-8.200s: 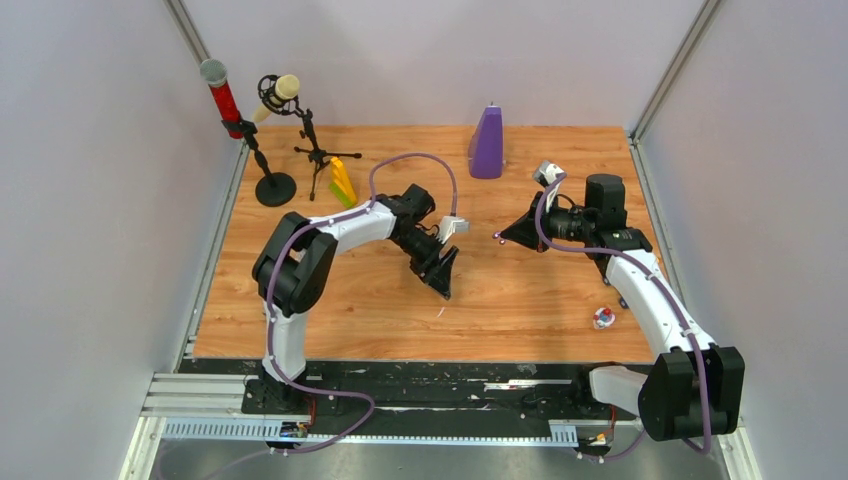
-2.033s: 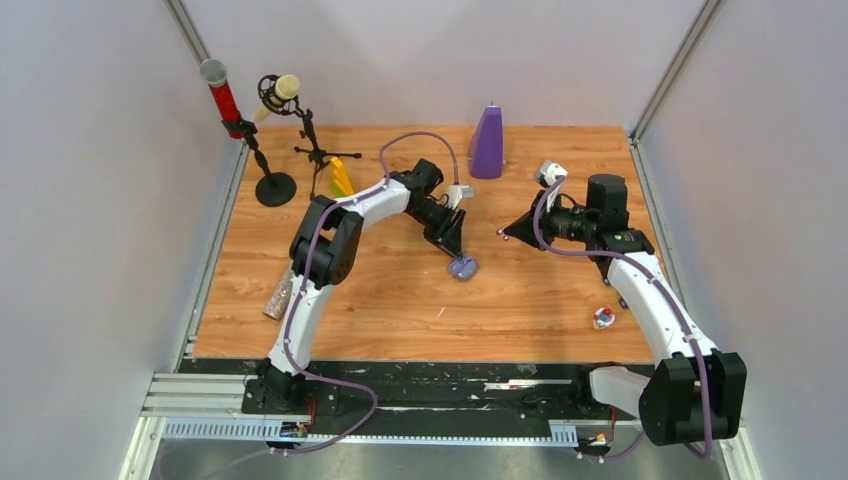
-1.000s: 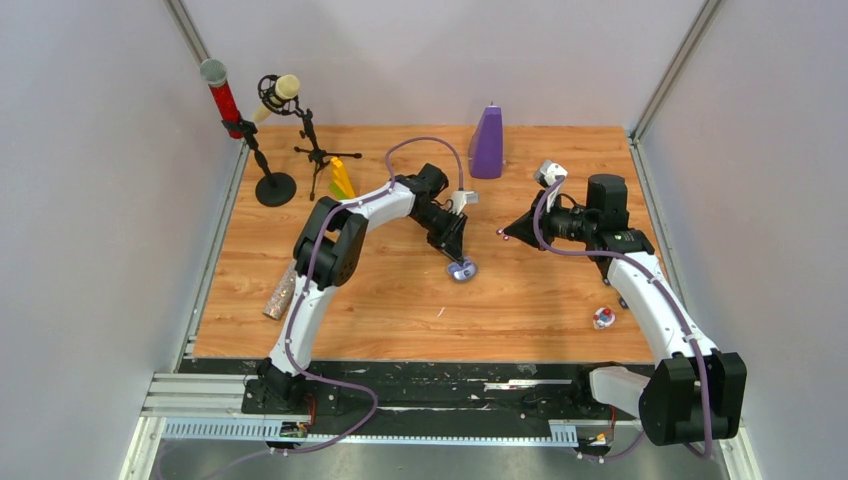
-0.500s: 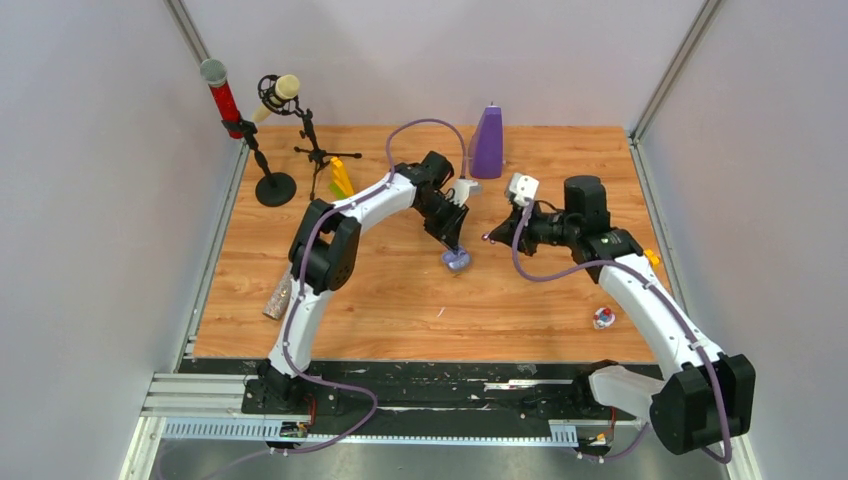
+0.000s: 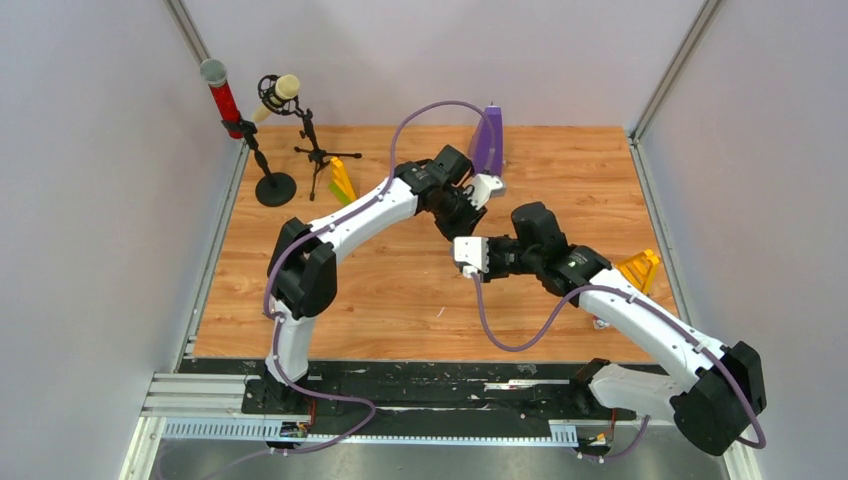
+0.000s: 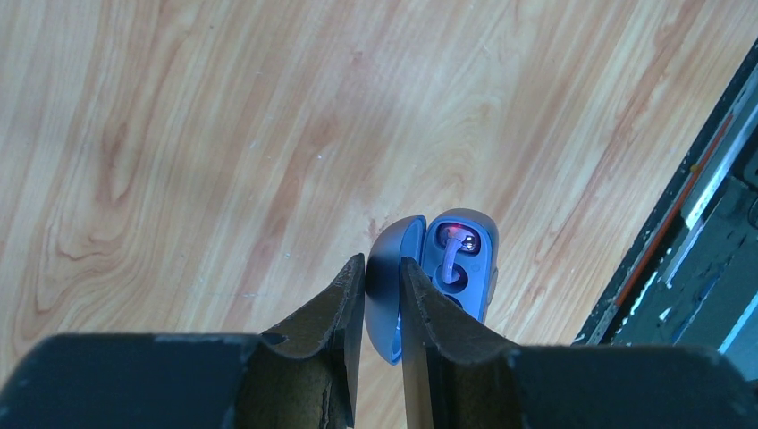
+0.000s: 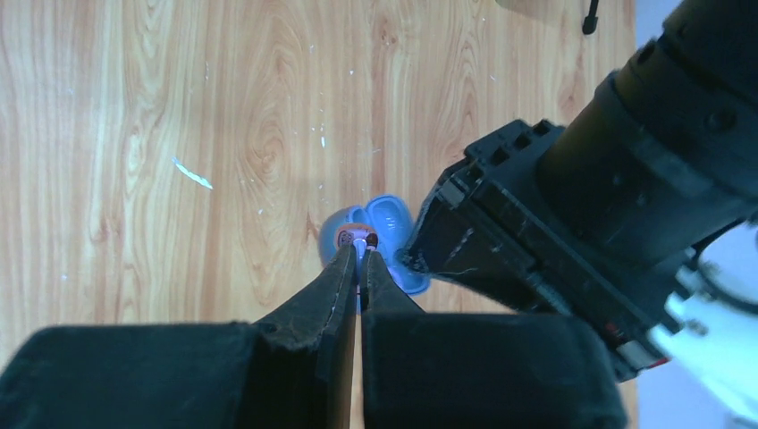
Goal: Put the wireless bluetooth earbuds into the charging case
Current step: Place the earbud in the charging case.
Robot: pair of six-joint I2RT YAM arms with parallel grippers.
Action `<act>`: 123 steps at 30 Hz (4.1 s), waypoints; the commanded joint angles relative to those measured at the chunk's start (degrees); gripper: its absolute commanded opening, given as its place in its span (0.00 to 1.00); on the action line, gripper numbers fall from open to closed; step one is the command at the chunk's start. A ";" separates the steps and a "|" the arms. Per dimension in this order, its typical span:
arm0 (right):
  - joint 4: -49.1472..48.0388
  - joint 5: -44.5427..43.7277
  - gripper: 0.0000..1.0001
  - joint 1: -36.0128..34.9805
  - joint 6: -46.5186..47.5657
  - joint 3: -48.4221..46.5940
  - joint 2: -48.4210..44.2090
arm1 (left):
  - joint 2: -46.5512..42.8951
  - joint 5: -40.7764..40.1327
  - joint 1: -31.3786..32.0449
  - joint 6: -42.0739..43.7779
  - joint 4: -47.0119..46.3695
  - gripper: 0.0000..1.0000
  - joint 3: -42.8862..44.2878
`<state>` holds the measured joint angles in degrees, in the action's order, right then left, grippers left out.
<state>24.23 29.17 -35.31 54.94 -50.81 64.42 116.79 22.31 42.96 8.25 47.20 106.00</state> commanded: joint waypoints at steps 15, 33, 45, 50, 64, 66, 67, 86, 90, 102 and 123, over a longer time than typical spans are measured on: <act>-3.96 -15.63 0.00 -11.64 7.53 4.90 -1.83 | -8.43 -2.50 4.01 4.95 -1.39 0.28 -6.34; -6.00 -16.50 0.00 -14.48 6.72 6.73 -3.26 | -10.60 -5.54 7.62 5.63 -3.12 0.28 -8.58; -7.11 -17.88 0.00 -14.53 7.54 7.65 -2.46 | -12.12 -5.11 8.76 5.94 -2.79 0.28 -8.61; -7.50 -18.71 0.00 -14.52 8.01 7.81 -1.95 | -12.44 -4.89 9.12 6.27 -2.62 0.28 -8.76; -5.15 -19.42 0.00 -14.61 8.01 6.11 -2.09 | -12.47 -7.23 9.24 6.48 -3.55 0.27 -9.58; -4.71 -19.46 0.00 -14.61 8.03 5.92 -1.87 | -12.43 -7.23 9.21 6.47 -3.46 0.27 -9.59; -4.27 -19.14 0.00 -14.61 8.05 5.90 -1.71 | -12.48 -7.20 9.24 6.39 -3.55 0.27 -9.58; -3.40 -17.40 0.01 -15.05 7.09 5.46 -0.81 | -12.96 -7.13 9.29 6.47 -3.84 0.27 -9.49; -3.61 -17.74 0.08 -15.08 6.78 5.05 -0.61 | -13.11 -7.20 9.50 6.55 -3.89 0.27 -9.57; -3.83 -18.64 0.15 -15.05 6.29 4.24 -0.70 | -13.68 -7.78 10.17 6.77 -4.22 0.27 -10.01; -3.60 -20.36 0.17 -15.10 5.72 3.16 -2.21 | -14.06 -8.74 10.73 7.28 -4.66 0.27 -10.54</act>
<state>20.71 9.47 -50.09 61.28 -45.06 63.66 106.37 13.78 53.17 14.37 43.86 95.66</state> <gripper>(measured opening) 0.168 0.279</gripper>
